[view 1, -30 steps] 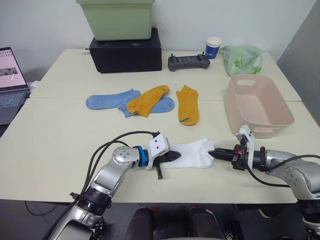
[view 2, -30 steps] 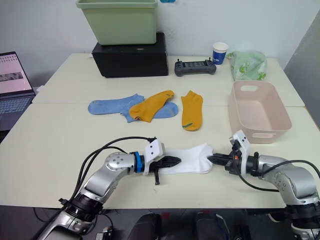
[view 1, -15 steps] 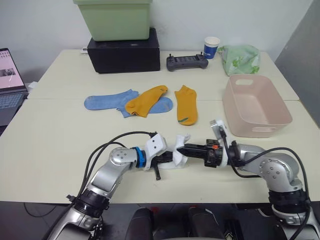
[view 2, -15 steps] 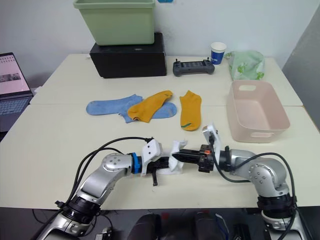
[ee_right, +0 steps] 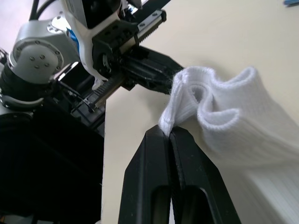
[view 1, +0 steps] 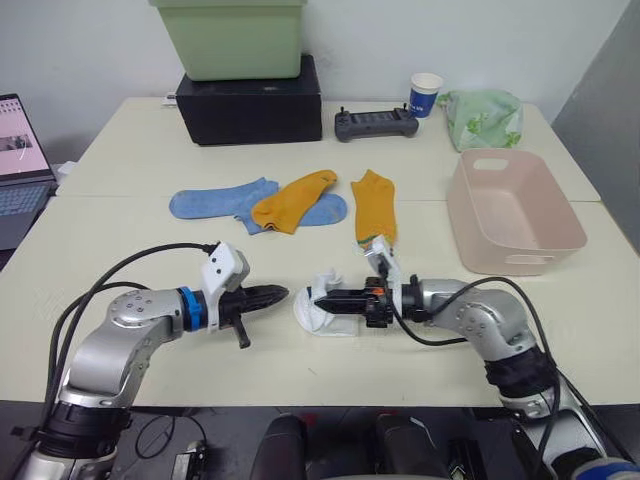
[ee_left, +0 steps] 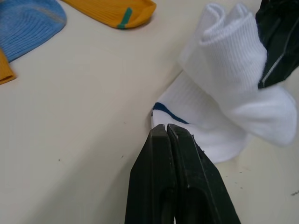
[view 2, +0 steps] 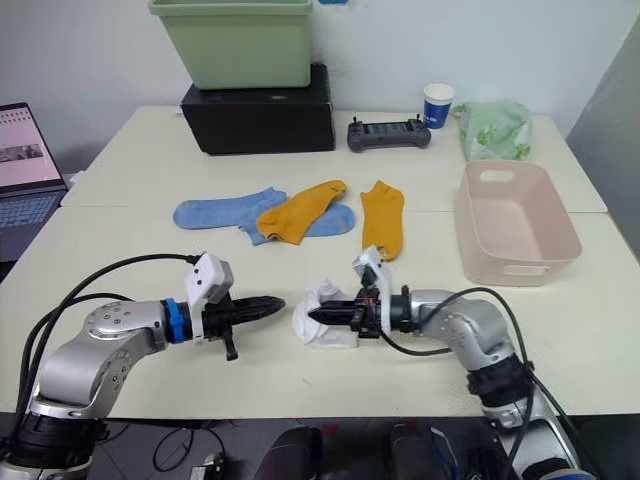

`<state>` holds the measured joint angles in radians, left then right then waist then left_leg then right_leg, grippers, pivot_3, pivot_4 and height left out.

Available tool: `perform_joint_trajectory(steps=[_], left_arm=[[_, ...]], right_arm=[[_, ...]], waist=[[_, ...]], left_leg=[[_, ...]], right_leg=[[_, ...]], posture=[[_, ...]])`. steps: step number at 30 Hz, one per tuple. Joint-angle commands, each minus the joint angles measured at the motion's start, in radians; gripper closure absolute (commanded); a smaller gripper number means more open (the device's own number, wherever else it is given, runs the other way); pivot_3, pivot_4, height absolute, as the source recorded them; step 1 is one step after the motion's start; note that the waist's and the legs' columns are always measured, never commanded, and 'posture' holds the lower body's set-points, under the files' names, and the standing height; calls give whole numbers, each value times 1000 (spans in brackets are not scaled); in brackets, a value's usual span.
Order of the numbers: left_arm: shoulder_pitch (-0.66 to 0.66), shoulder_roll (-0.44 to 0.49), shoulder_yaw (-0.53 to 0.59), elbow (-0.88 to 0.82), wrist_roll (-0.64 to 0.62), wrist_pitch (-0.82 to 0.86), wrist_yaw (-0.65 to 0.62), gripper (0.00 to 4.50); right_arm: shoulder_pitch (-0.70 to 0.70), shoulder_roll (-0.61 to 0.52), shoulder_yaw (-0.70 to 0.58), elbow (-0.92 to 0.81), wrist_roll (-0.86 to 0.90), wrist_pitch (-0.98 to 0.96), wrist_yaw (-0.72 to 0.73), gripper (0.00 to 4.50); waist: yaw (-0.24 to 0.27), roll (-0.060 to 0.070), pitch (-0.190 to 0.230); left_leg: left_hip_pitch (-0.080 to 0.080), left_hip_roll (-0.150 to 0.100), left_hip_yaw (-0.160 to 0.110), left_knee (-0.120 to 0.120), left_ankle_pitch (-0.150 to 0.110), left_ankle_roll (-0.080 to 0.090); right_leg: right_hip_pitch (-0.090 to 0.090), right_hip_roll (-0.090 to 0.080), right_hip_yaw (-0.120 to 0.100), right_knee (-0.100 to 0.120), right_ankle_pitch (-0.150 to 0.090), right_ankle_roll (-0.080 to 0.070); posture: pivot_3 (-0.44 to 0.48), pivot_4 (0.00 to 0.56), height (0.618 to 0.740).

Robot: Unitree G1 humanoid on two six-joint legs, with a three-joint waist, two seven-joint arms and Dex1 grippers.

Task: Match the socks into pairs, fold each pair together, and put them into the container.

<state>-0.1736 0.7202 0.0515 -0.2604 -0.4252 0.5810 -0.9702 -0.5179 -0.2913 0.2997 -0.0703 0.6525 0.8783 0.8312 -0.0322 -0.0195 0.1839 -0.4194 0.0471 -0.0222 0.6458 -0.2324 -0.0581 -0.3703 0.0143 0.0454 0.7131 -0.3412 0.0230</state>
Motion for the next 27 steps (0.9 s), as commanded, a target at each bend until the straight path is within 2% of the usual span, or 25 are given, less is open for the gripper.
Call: perform_joint_trajectory(steps=[1, 4, 9, 13, 19, 20, 23, 27], left_arm=[[-23, -9, 30, -32, -33, -4, 18, 4500], [-37, -3, 42, -39, -48, 4, 26, 4500], [-85, 9, 67, -57, -104, 41, 26, 4500], [-94, -20, 0, -96, -102, 39, 28, 4500], [-51, -69, -151, -58, 17, -66, 36, 4500], [-47, -75, -173, -31, 44, -90, 42, 4500], [-48, -79, -222, 50, 121, -171, 44, 4500], [-60, -82, -233, 96, 145, -205, 29, 4500]], right_arm=[[-23, 8, -11, -8, -4, -25, 37, 3413], [-23, 0, -32, -29, 12, -8, 44, 2460], [-11, -27, -110, -109, 84, 57, 31, 2460], [16, -79, -126, -129, 8, -12, 14, 2460], [57, -156, -81, -135, -113, -136, 29, 4359], [65, -155, -62, -135, -134, -155, 29, 4484], [79, -127, 11, -114, -222, -225, 6, 4484], [88, -92, 79, -60, -301, -289, 5, 4484]], waist=[[2, 0, 0], [0, 0, 0], [0, 0, 0], [1, 0, 0], [-1, 0, 0], [-3, 0, 0], [-5, 0, 0], [-2, 0, 0]], left_leg=[[0, 0, 0, 0, 0, 0], [0, 0, 0, 0, 0, 0], [0, 1, -1, 0, 0, 0], [0, 0, -1, 0, 0, 0], [0, -1, 1, 0, 0, 0], [0, -1, 1, 0, 0, 0], [1, -1, 0, 0, 0, 0], [1, 1, -2, -1, 0, 0]], right_leg=[[0, 0, 0, 0, 0, 0], [0, 0, 0, 0, 0, 0], [0, 0, 0, 0, 0, 0], [0, 0, 0, 0, 0, 0], [0, 0, 1, 0, 0, 0], [0, 0, 1, 0, 0, 0], [-1, 2, 1, 1, 0, 0], [-2, 4, 0, 2, 0, 0]], posture=[[0, 150, 740], [0, 150, 740], [0, 150, 740], [0, 150, 740], [0, 150, 740], [0, 150, 740], [0, 150, 740], [0, 150, 740]])
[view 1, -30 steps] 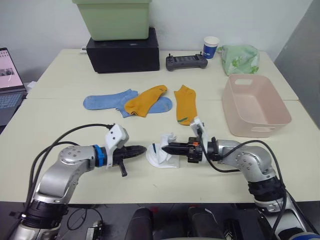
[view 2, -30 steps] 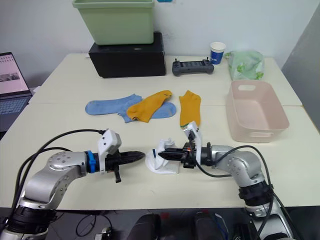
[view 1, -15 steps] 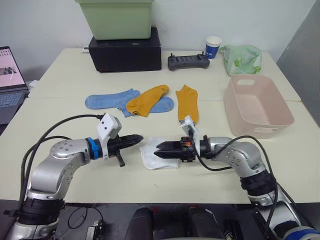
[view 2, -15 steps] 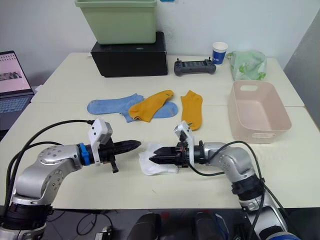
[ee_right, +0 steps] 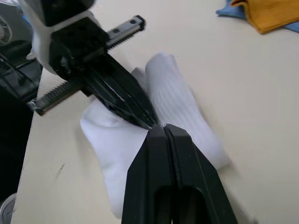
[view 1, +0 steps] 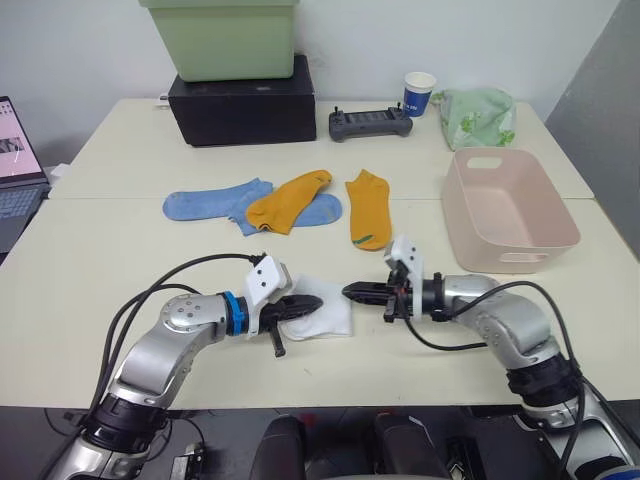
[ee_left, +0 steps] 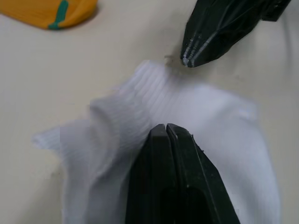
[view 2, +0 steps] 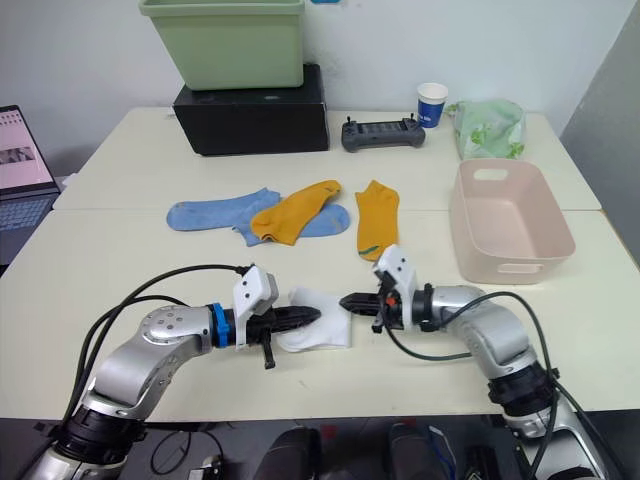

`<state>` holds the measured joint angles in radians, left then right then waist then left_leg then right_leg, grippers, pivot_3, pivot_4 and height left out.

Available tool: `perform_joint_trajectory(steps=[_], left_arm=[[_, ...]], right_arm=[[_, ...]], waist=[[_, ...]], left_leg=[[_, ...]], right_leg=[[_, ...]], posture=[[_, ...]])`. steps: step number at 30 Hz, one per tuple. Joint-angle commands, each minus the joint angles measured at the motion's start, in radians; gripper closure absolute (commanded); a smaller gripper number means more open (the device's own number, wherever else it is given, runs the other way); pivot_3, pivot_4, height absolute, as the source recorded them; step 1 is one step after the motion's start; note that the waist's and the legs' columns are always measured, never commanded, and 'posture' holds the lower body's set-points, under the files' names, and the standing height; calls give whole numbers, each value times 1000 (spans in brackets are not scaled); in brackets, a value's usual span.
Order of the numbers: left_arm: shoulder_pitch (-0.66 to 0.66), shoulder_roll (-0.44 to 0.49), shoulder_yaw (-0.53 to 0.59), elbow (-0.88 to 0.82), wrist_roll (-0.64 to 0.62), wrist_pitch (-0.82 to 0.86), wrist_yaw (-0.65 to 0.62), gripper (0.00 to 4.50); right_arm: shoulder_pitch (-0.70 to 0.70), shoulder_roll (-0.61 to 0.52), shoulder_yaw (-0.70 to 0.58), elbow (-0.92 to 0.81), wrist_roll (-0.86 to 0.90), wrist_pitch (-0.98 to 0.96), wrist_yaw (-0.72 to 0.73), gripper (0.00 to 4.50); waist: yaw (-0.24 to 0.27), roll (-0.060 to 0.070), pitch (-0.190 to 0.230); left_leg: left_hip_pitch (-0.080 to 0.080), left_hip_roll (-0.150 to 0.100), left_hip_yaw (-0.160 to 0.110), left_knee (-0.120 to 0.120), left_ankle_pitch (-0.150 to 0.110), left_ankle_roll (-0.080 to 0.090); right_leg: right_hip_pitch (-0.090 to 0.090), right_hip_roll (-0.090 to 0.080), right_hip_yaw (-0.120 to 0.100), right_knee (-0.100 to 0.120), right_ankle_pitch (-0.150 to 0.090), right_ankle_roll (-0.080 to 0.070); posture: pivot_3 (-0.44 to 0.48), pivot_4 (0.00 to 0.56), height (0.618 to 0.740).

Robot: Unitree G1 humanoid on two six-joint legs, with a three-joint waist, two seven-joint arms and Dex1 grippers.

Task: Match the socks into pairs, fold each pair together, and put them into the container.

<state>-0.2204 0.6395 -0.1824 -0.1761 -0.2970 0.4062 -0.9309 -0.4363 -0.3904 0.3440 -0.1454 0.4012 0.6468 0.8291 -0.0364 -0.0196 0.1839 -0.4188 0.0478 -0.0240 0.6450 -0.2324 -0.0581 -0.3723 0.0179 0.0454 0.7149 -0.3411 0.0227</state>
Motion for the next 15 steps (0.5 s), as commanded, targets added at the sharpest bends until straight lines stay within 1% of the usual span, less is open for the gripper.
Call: perform_joint_trajectory(steps=[1, 4, 9, 12, 15], left_arm=[[-16, 4, 5, 19, 19, -32, -15, 4500], [-18, 28, 19, 47, 32, -39, -20, 4500], [-1, 65, 36, 66, 34, -43, -29, 4500], [8, 59, 35, 54, 30, -41, -29, 4500], [13, 49, 34, 44, 24, -39, -25, 4500]], right_arm=[[10, 3, 54, 32, -72, -73, 15, 4484], [16, -21, 88, 70, -124, -110, 40, 4484], [33, -86, 57, 64, -134, -124, 84, 4484], [53, -116, 0, -12, -61, -41, 96, 4484], [47, -99, -83, -70, 35, 118, 49, 4484]], waist=[[4, 0, 0], [4, 0, 0], [4, 0, 0], [5, 0, 0], [4, 0, 0]], left_leg=[[0, 0, 0, 0, 0, 0], [0, -1, 1, 1, 0, 0], [1, -1, 3, 1, 0, 0], [1, -1, 2, 1, 0, 0], [1, -1, 2, 1, 0, 0]], right_leg=[[0, 0, 0, 0, 0, 0], [1, -2, 0, 0, 0, 0], [3, -3, 0, -1, 0, 0], [3, -3, 0, -1, 0, 0], [3, -3, 0, -1, 0, 0]], posture=[[0, 150, 740], [0, 150, 740], [0, 150, 740], [0, 150, 740], [0, 150, 740]])
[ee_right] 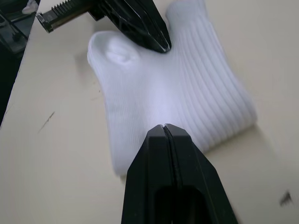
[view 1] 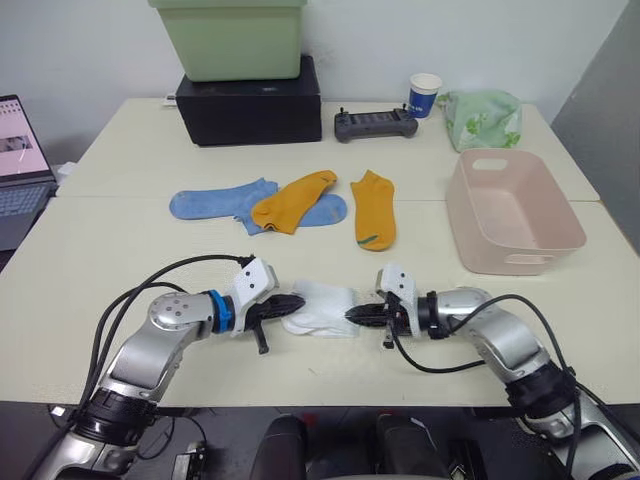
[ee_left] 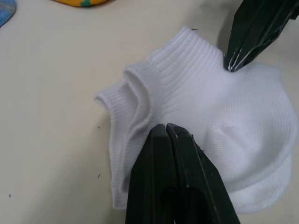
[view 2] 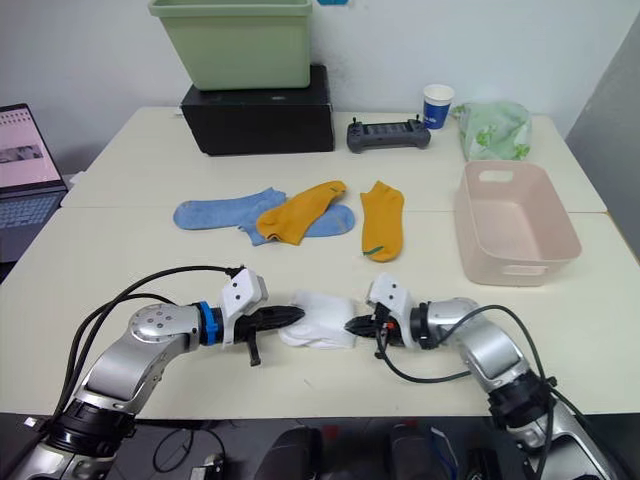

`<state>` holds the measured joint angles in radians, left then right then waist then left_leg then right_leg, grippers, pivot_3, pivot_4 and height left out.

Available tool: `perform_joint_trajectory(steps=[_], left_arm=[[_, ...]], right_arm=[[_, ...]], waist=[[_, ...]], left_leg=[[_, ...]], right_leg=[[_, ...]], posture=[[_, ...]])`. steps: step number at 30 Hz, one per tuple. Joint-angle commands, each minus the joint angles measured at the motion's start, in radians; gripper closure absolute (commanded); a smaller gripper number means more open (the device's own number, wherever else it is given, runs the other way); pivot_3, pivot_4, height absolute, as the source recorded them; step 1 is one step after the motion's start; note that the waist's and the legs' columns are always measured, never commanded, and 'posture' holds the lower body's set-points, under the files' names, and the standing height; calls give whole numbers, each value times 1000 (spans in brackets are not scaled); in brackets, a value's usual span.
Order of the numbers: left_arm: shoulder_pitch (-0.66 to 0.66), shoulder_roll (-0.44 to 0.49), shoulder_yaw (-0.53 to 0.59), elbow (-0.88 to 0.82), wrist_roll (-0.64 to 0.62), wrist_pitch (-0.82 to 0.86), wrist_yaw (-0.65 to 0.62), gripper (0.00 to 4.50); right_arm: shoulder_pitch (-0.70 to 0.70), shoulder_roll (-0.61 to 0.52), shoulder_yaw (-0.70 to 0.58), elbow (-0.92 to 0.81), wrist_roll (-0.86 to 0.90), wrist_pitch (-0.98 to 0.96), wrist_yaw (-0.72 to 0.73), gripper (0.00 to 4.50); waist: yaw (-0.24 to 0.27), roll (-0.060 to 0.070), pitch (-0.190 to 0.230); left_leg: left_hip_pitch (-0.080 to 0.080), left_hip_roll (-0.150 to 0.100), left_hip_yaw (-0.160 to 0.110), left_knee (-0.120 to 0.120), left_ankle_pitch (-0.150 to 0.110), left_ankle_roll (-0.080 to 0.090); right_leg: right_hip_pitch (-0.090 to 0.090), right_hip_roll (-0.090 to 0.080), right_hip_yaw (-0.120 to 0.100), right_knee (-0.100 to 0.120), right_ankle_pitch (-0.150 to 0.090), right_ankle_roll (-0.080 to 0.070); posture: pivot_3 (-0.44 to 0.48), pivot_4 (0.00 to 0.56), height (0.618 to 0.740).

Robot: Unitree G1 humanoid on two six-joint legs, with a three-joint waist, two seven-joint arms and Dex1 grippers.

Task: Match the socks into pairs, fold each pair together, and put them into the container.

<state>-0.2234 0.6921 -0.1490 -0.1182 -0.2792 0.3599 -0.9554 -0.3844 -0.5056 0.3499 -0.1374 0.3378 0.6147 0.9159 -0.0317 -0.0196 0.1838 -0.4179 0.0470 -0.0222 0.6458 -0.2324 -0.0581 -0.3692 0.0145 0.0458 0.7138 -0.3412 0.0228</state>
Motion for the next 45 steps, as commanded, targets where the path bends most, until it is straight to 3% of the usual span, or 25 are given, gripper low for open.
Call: perform_joint_trajectory(steps=[1, 2, 8, 15, 26, 35, 38, 42, 45], left_arm=[[17, -6, 1, -16, 6, 8, 1, 4500], [18, -6, 0, -18, 6, 8, 1, 4500], [30, -1, -2, -14, 19, -8, -3, 4500], [39, 0, 2, -30, 16, -1, 1, 4500], [58, 2, 14, -60, 8, 10, -4, 4500], [71, 7, 30, -71, 5, 17, -6, 4500], [71, 9, 32, -71, 6, 18, -8, 4500], [64, 9, 36, -69, 1, 17, -12, 4500], [55, -1, 48, -70, -16, 2, -18, 4500]], right_arm=[[-9, 27, -114, -85, 123, 203, -58, 4484], [-17, 40, -138, -85, 149, 264, -80, 4484], [-73, 139, -252, -42, 255, 587, -221, 2574], [-86, 212, -280, -38, 314, 774, -292, 2574], [-175, 554, -577, 213, 351, 869, -474, 2574], [-171, 538, -506, 237, 333, 826, -453, 2574], [-165, 518, -495, 230, 337, 830, -446, 3142], [-156, 504, -475, 220, 348, 818, -438, 4453], [-154, 500, -479, 211, 359, 811, -433, 4485]], waist=[[-1, 0, 0], [-1, 0, 0], [0, 0, 0], [-1, 0, 0], [-3, 0, 0], [-6, 1, 0], [-8, 0, 0], [-10, 0, -3], [-11, -1, -3]], left_leg=[[0, 0, 0, 0, 0, 0], [0, 0, 0, 0, 0, 0], [0, 0, 0, 0, 0, 0], [0, 0, 0, 0, 0, 0], [0, 0, 0, -1, 0, 0], [0, 0, 0, -1, 0, 0], [0, 0, 0, -1, 0, 0], [1, 0, 0, -1, 0, 0], [1, 0, 0, -1, 0, 0]], right_leg=[[0, 0, 0, 0, 0, 0], [0, 0, 0, 0, 0, 0], [0, 0, 1, 0, 0, 0], [0, 0, 1, 0, 0, 0], [-2, 0, 1, 1, 0, 0], [-2, 1, 1, 1, 0, 0], [-2, 1, 1, 1, 0, 0], [-1, 1, 1, 1, 0, 0], [-1, 1, 1, 1, 0, 0]], posture=[[0, 150, 740], [0, 150, 740], [0, 150, 740], [0, 150, 740], [0, 150, 740], [0, 150, 740], [0, 150, 740], [0, 150, 740], [0, 150, 740]])
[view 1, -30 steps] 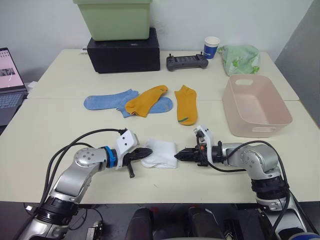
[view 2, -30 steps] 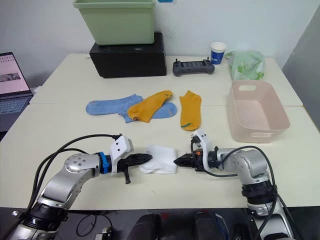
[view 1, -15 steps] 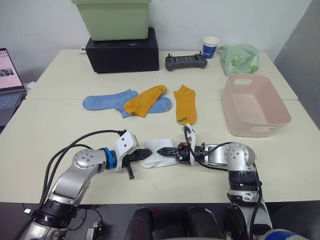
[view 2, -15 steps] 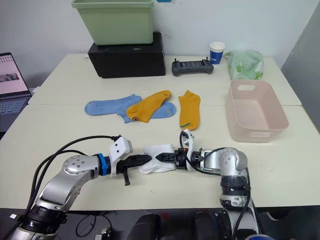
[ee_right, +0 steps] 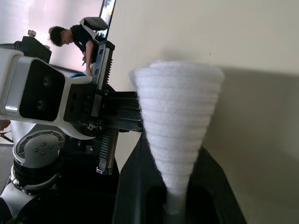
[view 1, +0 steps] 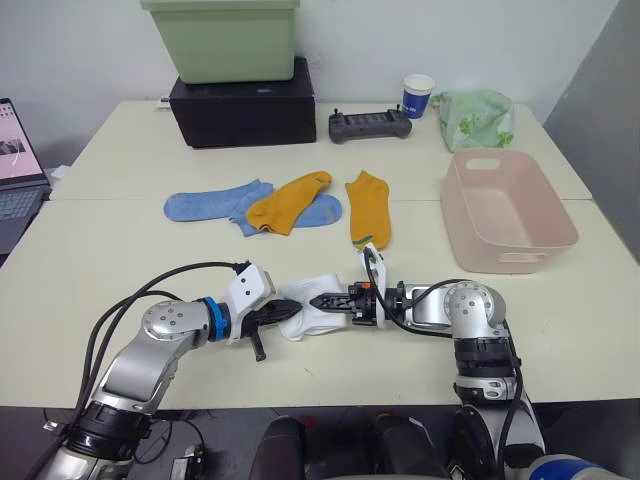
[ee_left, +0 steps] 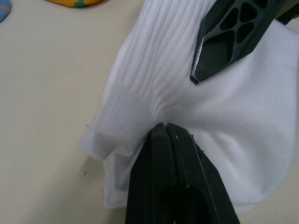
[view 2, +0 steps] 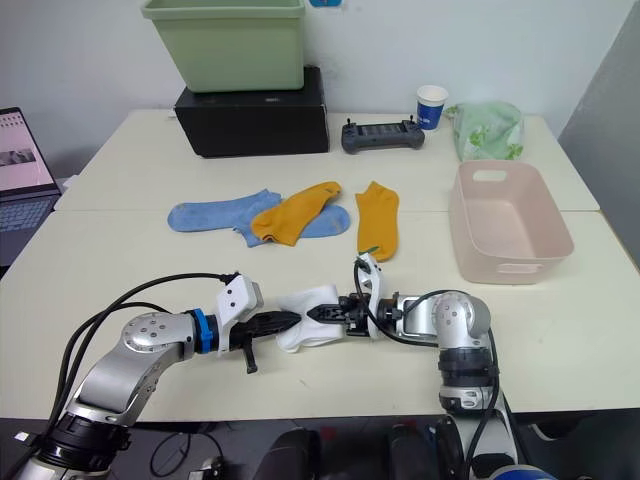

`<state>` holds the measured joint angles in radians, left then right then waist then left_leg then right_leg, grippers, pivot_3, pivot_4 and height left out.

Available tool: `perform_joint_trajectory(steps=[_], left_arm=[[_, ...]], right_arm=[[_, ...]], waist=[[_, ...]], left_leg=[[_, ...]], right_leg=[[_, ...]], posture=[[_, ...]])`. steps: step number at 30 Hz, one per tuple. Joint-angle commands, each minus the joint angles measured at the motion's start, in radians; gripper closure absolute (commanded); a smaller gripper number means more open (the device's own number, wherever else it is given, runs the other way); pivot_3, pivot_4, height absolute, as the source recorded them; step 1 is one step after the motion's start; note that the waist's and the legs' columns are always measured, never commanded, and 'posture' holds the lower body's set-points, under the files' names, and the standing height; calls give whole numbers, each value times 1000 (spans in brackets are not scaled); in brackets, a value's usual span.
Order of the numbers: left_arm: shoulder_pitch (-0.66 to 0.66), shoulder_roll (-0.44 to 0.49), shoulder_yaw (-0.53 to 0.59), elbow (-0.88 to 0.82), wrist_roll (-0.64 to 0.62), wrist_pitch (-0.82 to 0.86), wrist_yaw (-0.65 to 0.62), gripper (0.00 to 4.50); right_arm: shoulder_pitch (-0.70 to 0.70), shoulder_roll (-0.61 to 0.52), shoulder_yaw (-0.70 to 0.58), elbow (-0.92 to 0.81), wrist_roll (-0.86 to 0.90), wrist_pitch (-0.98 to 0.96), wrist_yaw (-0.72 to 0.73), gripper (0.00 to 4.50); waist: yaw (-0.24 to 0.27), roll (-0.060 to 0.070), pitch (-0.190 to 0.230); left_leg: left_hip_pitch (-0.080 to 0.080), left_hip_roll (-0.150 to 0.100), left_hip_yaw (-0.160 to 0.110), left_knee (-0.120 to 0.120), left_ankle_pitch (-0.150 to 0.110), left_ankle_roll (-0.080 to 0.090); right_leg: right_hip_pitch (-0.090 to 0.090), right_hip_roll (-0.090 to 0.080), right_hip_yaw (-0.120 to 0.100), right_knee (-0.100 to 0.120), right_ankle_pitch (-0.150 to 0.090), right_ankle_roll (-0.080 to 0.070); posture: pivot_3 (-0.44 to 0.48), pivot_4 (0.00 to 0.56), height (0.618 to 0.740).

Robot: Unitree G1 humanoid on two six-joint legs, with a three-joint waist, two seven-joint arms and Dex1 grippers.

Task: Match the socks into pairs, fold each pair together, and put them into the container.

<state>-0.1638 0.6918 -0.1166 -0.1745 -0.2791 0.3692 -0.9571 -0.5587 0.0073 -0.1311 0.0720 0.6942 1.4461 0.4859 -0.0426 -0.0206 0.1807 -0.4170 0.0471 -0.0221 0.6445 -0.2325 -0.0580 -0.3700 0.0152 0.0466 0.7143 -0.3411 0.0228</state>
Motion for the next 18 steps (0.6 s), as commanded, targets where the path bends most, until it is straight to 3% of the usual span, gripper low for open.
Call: perform_joint_trajectory(steps=[1, 6, 8, 11, 14, 18], left_arm=[[-8, -6, 25, -18, -28, -9, -17, 4500], [-26, -8, 132, -107, -171, 87, -13, 4500], [-41, 1, 187, -166, -277, 174, -12, 4114], [-92, 6, 232, -230, -395, 290, 11, 3263], [-209, -33, 224, -236, -438, 343, 73, 2308], [-409, -142, 171, -208, -421, 363, 192, 941]], right_arm=[[21, -17, 0, -4, 4, -26, -2, 4485], [16, -102, -11, -111, 14, -90, 25, 4485], [0, -139, -44, -181, 47, -87, 23, 4500], [-46, -165, -139, -254, 110, -62, -5, 4500], [-114, -229, -222, -297, 139, -66, -29, 4500], [-219, -416, -234, -315, 113, -121, -4, 4500]], waist=[[0, 0, 0], [4, 0, 1], [7, 0, 2], [8, 0, 2], [9, 1, 3], [16, 0, 3]], left_leg=[[0, 0, 0, 0, 0, 0], [-2, 0, 0, 0, 0, 0], [-5, 0, 0, 1, 0, 0], [-8, 0, -1, 1, 0, 0], [-8, 0, -1, 1, 0, 0], [-8, -2, -1, 2, 0, 0]], right_leg=[[0, 0, 0, 0, 0, 0], [-1, 0, 0, 0, 0, 0], [-3, -1, -1, 0, 0, 0], [-4, -1, -1, -2, 0, 0], [-5, -1, -1, -1, 0, 0], [-4, -1, -2, -2, 0, 0]], posture=[[0, 150, 740], [0, 150, 740], [0, 150, 740], [0, 150, 740], [0, 150, 740], [0, 150, 740]])
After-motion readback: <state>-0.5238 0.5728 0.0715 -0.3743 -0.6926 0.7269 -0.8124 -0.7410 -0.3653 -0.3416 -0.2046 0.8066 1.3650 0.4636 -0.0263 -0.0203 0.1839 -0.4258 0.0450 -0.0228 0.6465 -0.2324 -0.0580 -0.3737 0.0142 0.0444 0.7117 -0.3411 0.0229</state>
